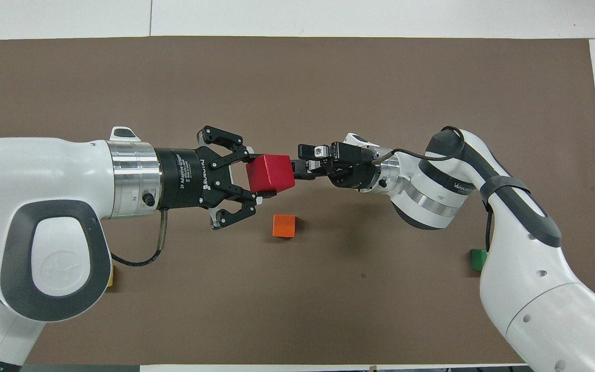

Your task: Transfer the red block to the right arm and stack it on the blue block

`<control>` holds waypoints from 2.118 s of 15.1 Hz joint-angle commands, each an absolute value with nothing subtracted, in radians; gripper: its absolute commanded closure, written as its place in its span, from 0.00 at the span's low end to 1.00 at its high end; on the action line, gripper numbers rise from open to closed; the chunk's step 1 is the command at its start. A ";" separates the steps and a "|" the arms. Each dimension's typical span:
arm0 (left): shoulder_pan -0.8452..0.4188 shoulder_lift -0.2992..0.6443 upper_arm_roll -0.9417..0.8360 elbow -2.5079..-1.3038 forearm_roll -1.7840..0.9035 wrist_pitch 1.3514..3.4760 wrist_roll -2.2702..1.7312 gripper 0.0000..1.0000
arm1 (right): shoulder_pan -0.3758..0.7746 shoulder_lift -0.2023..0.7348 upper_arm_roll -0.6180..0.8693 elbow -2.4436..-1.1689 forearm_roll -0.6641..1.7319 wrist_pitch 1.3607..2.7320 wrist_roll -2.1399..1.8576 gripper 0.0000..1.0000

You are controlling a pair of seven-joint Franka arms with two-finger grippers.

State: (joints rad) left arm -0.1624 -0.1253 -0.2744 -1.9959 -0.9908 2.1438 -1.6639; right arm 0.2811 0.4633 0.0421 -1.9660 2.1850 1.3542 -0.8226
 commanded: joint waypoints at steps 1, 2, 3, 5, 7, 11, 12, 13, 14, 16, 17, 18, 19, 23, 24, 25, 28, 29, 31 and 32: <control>-0.175 -0.181 -0.259 -2.078 -1.077 2.175 -1.521 1.00 | 0.284 0.471 0.046 -1.954 2.207 1.376 -0.847 0.00; -0.175 -0.187 -0.259 -2.092 -1.098 2.178 -1.484 1.00 | 0.284 0.471 0.046 -1.950 2.207 1.376 -0.845 0.00; -0.175 -0.184 -0.259 -2.100 -1.115 2.195 -1.471 1.00 | 0.284 0.471 0.046 -1.950 2.207 1.377 -0.845 0.00; -0.176 -0.169 -0.259 -2.100 -1.149 2.227 -1.473 1.00 | 0.285 0.471 0.046 -1.948 2.207 1.379 -0.845 0.00; -0.179 -0.157 -0.259 -2.100 -1.180 2.255 -1.476 1.00 | 0.285 0.471 0.046 -1.944 2.207 1.385 -0.845 0.00; -0.198 -0.140 -0.259 -2.092 -1.193 2.305 -1.482 1.00 | 0.291 0.471 0.046 -1.944 2.207 1.399 -0.845 0.00; -0.201 -0.135 -0.259 -2.089 -1.193 2.313 -1.482 1.00 | 0.296 0.471 0.046 -1.944 2.207 1.399 -0.847 0.00; -0.207 -0.121 -0.259 -2.085 -1.193 2.322 -1.482 1.00 | 0.296 0.471 0.046 -1.942 2.207 1.397 -0.847 0.00; -0.215 -0.104 -0.259 -2.069 -1.193 2.335 -1.485 1.00 | 0.296 0.471 0.046 -1.942 2.207 1.399 -0.847 0.00; -0.230 -0.086 -0.259 -2.059 -1.193 2.344 -1.483 1.00 | 0.296 0.471 0.046 -1.939 2.207 1.402 -0.847 0.00; -0.230 -0.084 -0.259 -2.059 -1.193 2.344 -1.483 1.00 | 0.296 0.471 0.046 -1.939 2.207 1.408 -0.847 0.00; -0.230 -0.083 -0.259 -2.057 -1.193 2.344 -1.483 1.00 | 0.296 0.471 0.046 -1.937 2.207 1.413 -0.847 0.03; -0.230 -0.081 -0.259 -2.054 -1.193 2.342 -1.485 1.00 | 0.296 0.471 0.046 -1.936 2.207 1.413 -0.847 0.09; -0.230 -0.080 -0.258 -2.052 -1.193 2.345 -1.485 1.00 | 0.298 0.471 0.046 -1.930 2.207 1.436 -0.857 0.47; -0.232 -0.080 -0.259 -2.052 -1.193 2.356 -1.486 1.00 | 0.298 0.471 0.046 -1.930 2.206 1.437 -0.859 0.64; -0.232 -0.080 -0.259 -2.052 -1.193 2.362 -1.489 1.00 | 0.296 0.471 0.046 -1.930 2.206 1.445 -0.856 1.00; -0.232 -0.080 -0.259 -2.052 -1.193 2.367 -1.494 1.00 | 0.296 0.469 0.046 -1.930 2.204 1.471 -0.853 1.00; -0.232 -0.080 -0.259 -2.052 -1.193 2.365 -1.494 1.00 | 0.296 0.469 0.046 -1.930 2.204 1.471 -0.851 1.00; -0.232 -0.087 -0.261 -2.052 -1.186 2.364 -1.497 0.01 | 0.296 0.466 0.046 -1.930 2.204 1.473 -0.847 1.00; -0.235 -0.100 -0.259 -2.057 -1.183 2.358 -1.496 0.00 | 0.293 0.463 0.046 -1.930 2.204 1.483 -0.839 1.00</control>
